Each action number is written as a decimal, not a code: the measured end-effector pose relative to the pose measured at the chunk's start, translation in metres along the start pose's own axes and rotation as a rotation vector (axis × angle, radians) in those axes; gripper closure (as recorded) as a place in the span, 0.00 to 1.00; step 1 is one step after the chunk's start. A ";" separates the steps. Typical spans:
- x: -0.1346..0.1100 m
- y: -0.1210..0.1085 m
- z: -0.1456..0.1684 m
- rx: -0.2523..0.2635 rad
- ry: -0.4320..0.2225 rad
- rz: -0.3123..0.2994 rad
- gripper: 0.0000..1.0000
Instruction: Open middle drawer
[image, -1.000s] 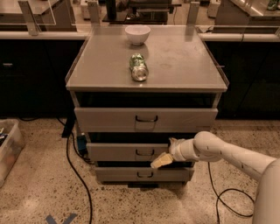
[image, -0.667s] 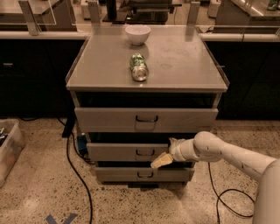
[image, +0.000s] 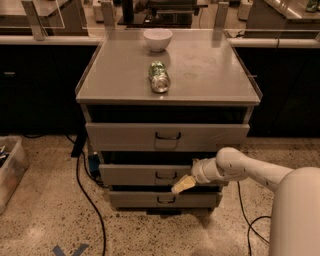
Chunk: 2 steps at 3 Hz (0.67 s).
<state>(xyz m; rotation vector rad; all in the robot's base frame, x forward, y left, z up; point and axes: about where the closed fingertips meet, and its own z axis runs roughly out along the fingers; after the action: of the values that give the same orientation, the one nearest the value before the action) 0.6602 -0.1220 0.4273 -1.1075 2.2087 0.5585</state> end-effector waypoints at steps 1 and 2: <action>0.000 0.000 0.000 0.000 0.000 0.000 0.00; -0.002 0.000 -0.002 0.000 0.000 0.000 0.00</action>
Offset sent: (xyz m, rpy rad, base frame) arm -0.0461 0.0054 -0.0097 0.0171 -0.0153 0.0785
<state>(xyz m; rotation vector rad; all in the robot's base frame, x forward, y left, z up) 0.6601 -0.1220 0.4301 -1.1076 2.2087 0.5585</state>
